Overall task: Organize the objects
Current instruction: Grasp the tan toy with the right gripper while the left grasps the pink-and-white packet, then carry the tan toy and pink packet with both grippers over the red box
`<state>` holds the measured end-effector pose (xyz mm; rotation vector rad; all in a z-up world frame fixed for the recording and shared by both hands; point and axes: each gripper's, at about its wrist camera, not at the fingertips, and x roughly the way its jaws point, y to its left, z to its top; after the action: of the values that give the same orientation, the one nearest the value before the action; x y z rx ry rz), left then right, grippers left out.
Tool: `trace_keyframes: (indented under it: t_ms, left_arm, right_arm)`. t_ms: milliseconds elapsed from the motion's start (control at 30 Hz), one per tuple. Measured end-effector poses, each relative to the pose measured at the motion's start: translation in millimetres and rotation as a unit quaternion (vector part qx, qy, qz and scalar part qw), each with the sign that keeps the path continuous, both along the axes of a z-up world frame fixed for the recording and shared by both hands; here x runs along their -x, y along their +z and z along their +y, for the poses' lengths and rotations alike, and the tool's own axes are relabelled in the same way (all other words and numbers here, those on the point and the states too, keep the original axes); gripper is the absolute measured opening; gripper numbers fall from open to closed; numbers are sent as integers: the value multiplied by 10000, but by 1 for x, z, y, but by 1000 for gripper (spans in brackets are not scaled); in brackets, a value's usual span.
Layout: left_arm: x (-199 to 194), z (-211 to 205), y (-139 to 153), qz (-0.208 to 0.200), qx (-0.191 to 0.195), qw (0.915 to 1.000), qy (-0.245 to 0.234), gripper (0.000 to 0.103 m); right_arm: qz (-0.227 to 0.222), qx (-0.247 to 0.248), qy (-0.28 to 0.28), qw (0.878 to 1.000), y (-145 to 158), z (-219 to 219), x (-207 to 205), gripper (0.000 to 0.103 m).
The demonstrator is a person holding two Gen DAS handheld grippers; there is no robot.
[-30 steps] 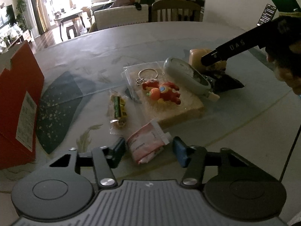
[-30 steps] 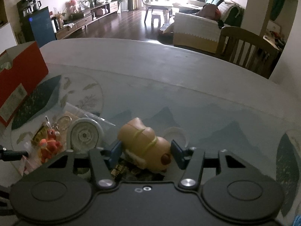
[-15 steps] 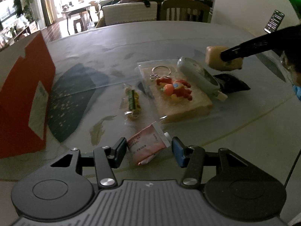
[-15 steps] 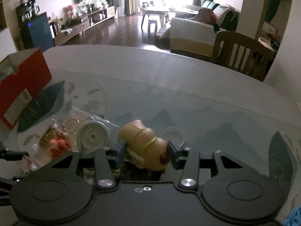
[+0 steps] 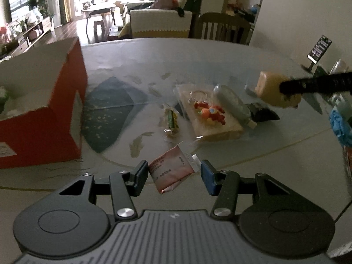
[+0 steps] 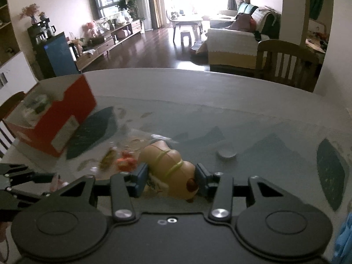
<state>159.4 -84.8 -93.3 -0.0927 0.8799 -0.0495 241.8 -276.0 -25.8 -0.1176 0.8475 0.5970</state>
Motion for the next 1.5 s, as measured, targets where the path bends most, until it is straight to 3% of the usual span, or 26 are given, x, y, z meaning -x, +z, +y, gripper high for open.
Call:
trace_keyframes:
  t_ms: [367, 667, 1100, 1500]
  left_arm:
    - [29, 30, 32, -240, 253, 9994, -19, 51]
    - [44, 80, 52, -358, 320, 9988, -65, 51]
    - [48, 174, 83, -623, 99, 9979, -107, 51]
    - [21, 245, 84, -683, -181, 9975, -89, 51]
  right_arm:
    - [37, -216, 291, 9993, 26, 44, 56, 46]
    - [-43, -312, 448, 9985, 44, 95, 79, 46]
    - [-247, -342, 611, 9972, 60, 193, 88, 45]
    - [-169, -245, 505, 9983, 58, 274, 66, 45]
